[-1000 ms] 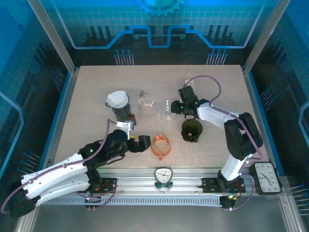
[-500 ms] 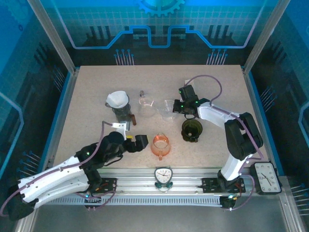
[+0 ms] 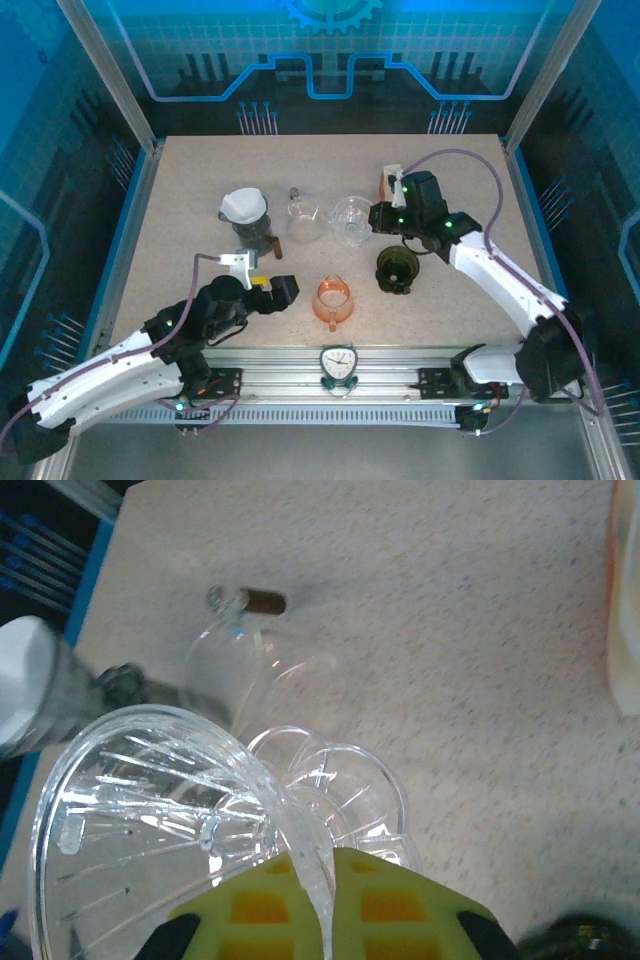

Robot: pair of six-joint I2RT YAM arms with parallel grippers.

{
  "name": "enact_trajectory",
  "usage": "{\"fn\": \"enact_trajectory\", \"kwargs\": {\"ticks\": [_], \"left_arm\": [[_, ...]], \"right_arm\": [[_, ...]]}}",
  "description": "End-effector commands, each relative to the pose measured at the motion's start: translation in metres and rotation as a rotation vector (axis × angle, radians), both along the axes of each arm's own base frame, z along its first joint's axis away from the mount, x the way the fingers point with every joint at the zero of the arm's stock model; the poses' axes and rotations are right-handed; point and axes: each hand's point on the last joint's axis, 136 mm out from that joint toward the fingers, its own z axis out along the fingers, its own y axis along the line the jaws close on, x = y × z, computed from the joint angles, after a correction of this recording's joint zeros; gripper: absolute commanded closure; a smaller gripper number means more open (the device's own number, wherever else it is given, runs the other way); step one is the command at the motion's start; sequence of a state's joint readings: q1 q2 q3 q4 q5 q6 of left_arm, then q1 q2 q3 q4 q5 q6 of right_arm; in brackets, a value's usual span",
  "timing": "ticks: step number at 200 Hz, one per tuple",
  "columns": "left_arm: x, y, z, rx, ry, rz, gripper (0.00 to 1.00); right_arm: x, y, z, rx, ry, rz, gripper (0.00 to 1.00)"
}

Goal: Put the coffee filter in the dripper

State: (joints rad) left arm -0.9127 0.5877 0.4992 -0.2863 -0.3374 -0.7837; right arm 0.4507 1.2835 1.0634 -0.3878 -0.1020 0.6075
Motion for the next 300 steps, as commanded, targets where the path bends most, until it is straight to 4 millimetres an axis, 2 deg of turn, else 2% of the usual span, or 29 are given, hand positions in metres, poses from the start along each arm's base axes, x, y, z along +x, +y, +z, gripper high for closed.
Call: {"fn": "enact_trajectory", "kwargs": {"ticks": [1,39,79,130,212,224,253,284,300], "left_arm": [[0.002,0.007,0.0,0.027,-0.023,0.023,0.01],[0.003,0.01,-0.003,0.042,-0.022,0.04,0.01],[0.002,0.012,-0.008,0.045,-0.008,0.043,0.01],[0.002,0.013,-0.012,0.051,-0.003,0.052,0.01],[0.002,0.014,-0.014,0.059,-0.005,0.054,0.01],[0.002,0.014,-0.014,0.06,-0.005,0.054,0.01],[0.002,0.014,-0.014,0.059,-0.008,0.051,0.01],[0.003,0.012,-0.014,0.05,-0.008,0.049,0.01],[0.002,0.012,-0.014,0.048,-0.007,0.047,0.01]], "right_arm": [[-0.046,0.014,-0.01,0.029,0.128,0.103,1.0],[-0.084,0.033,-0.019,0.017,0.198,0.191,1.0],[-0.103,0.047,-0.042,-0.001,0.262,0.229,1.0],[-0.108,0.052,-0.055,-0.038,0.268,0.24,1.0],[-0.106,0.054,-0.069,-0.088,0.26,0.244,1.0],[-0.107,0.054,-0.07,-0.087,0.259,0.245,0.93],[-0.106,0.053,-0.067,-0.086,0.243,0.243,0.64],[-0.105,0.051,-0.06,-0.085,0.218,0.236,0.48],[-0.103,0.047,-0.051,-0.091,0.183,0.226,0.44]]}}
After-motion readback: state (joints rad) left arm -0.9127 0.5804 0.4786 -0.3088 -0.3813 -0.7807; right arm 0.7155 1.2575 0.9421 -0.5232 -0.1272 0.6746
